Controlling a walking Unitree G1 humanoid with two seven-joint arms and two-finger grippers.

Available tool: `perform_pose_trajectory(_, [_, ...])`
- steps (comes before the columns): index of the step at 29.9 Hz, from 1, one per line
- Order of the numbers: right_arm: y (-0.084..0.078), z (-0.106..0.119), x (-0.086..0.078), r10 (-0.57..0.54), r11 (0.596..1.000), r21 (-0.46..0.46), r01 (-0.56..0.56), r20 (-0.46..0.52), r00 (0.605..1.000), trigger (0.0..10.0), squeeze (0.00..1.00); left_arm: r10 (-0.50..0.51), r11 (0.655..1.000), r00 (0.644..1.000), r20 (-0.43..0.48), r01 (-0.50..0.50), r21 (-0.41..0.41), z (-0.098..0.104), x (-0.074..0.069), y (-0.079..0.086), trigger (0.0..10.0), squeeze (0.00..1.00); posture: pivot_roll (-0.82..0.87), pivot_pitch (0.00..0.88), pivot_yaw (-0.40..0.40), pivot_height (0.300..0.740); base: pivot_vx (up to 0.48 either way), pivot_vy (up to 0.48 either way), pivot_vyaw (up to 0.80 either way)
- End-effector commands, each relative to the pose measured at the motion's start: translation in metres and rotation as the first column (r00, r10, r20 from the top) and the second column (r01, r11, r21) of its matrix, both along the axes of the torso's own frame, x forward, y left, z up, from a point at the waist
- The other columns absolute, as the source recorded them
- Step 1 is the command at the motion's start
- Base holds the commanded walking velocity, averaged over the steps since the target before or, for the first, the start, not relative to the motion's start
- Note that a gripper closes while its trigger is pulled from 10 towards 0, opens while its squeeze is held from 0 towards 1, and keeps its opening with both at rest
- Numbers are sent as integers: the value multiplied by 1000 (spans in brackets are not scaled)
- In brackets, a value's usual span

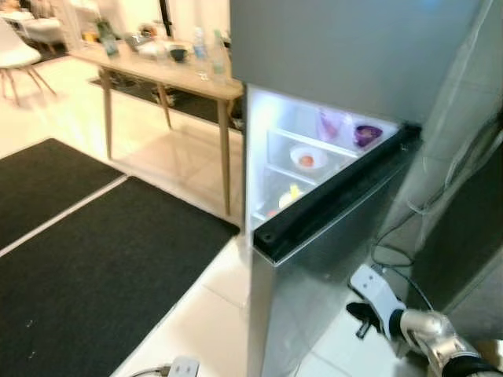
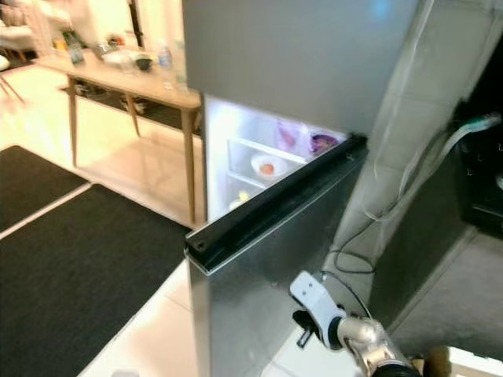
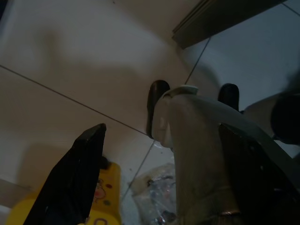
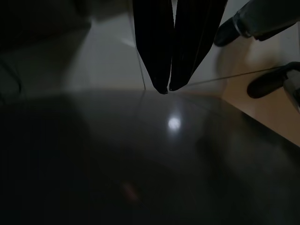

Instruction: Restocking fridge

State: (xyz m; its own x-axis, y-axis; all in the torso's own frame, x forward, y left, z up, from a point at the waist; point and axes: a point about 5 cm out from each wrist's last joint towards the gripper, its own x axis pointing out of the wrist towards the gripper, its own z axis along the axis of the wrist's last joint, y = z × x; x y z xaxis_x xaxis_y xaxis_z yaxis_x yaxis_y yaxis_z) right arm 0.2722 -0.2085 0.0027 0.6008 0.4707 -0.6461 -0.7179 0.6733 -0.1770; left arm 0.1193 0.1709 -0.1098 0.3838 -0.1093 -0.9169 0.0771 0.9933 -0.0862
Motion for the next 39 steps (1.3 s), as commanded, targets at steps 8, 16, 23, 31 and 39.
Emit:
perform_pose_trajectory(8, [7, 9, 4, 128, 992, 11, -128, 41, 991, 10000, 0, -23, 1000, 990, -138, 22, -9, -10, -34, -4, 10000, 0, -70, 0, -73, 740, 0, 0, 734])
perform_pose_trajectory(16, [17, 26, 14, 192, 976, 81, -201, 106, 976, 10000, 0, -29, 1000, 990, -137, 28, -10, -9, -34, -5, 10000, 0, -74, 0, -70, 740, 0, 0, 633])
perform_pose_trajectory(23, [34, 51, 21, 311, 928, 152, -339, 181, 933, 10000, 0, -32, 999, 991, -131, 30, -14, -9, -29, -9, 10000, 0, -77, 0, -71, 740, 0, 0, 526])
perform_pose_trajectory(31, [66, 82, 32, 389, 857, 227, -462, 301, 871, 10000, 0, -29, 999, 991, -127, 27, -17, -8, -25, -13, 10000, 0, -76, 0, -69, 740, 0, 0, 0])
perform_pose_trajectory(39, [110, 116, 60, 425, 824, 186, -536, 424, 800, 10000, 0, -33, 999, 991, -128, 31, -19, -9, -26, -14, 10000, 0, -61, 0, -82, 740, 0, 0, 0])
